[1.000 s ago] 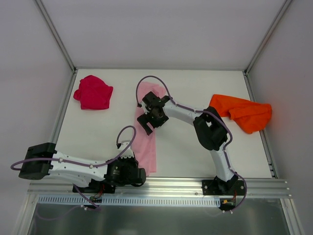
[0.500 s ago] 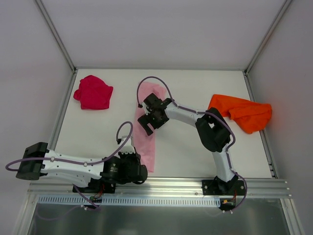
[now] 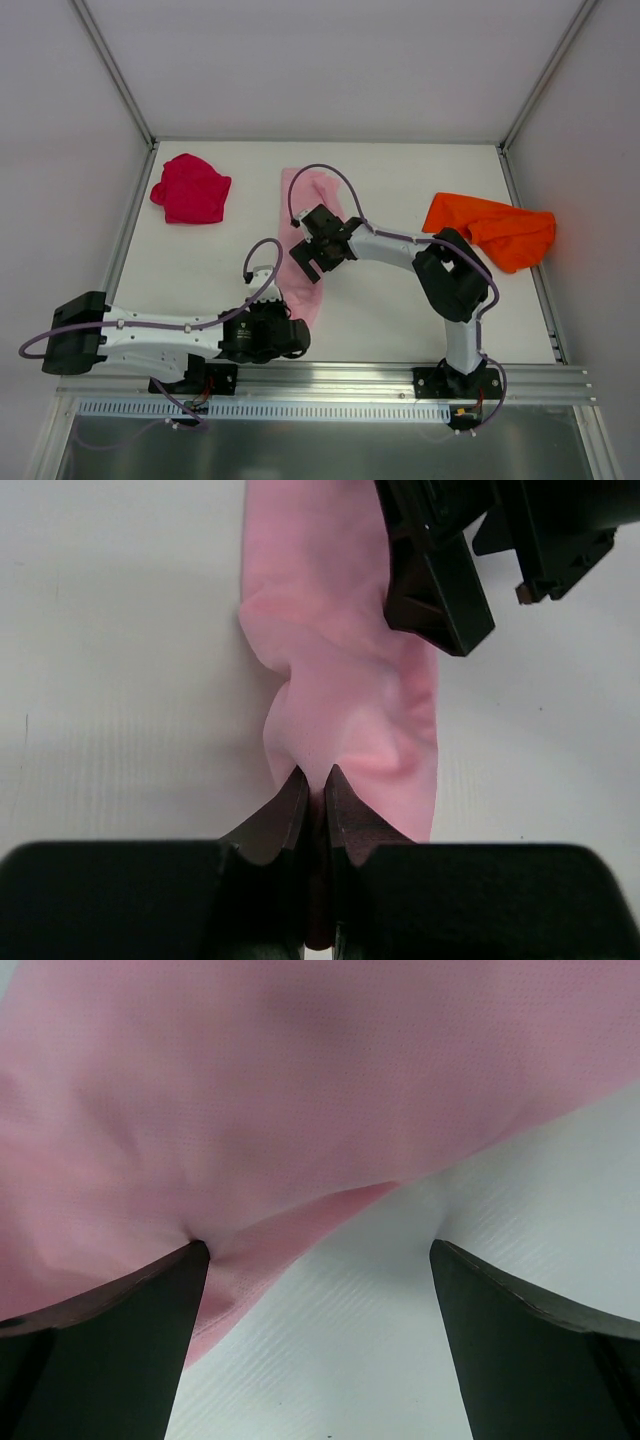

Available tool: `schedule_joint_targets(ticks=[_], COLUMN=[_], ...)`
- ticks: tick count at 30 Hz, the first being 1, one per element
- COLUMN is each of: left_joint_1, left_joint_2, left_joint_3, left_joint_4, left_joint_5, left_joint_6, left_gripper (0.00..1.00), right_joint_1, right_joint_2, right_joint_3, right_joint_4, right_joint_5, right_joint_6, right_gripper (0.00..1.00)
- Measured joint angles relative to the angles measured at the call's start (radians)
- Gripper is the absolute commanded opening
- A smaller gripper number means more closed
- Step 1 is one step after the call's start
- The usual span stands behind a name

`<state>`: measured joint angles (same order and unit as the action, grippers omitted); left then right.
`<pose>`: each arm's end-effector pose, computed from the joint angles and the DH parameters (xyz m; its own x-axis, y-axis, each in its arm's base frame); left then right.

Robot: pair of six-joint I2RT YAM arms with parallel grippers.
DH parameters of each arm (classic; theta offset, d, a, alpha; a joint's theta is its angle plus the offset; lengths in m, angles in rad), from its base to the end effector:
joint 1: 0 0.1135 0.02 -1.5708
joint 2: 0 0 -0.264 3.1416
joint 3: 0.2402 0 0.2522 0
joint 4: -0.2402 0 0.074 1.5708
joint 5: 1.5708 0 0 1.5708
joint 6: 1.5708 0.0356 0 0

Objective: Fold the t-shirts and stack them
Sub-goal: Grab the bottom of the folded rectangular tshirt with left arm

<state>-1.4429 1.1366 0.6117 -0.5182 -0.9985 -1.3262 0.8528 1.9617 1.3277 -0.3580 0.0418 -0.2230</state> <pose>0.0549 -0.1925 0.2016 -0.4955 -0.2669 -0.8266 0.0101 0.9498 -0.3127 0.2731 0.3104 0.1691 -0.3740 -0.7640 -0.5257 -0.8410 0.5184 -0.1551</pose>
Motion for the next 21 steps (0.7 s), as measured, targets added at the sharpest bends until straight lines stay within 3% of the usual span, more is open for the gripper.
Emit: schedule_joint_targets(ticks=[9, 21], left_joint_1=[0.126, 0.121], left_joint_2=[0.009, 0.091], left_joint_3=[-0.060, -0.071], left_joint_4=[0.176, 0.382], left_joint_5=[0.056, 0.145], left_joint_6=[0.145, 0.249], left_gripper=[0.00, 0.00], right_joint_1=[0.000, 0.002], right_joint_2=[-0.055, -0.127], right_joint_3=[-0.103, -0.228], right_joint_4=[0.117, 0.255], right_joint_5=[0.016, 0.050], right_joint_6=[0.006, 0.005], right_gripper=[1.00, 1.00])
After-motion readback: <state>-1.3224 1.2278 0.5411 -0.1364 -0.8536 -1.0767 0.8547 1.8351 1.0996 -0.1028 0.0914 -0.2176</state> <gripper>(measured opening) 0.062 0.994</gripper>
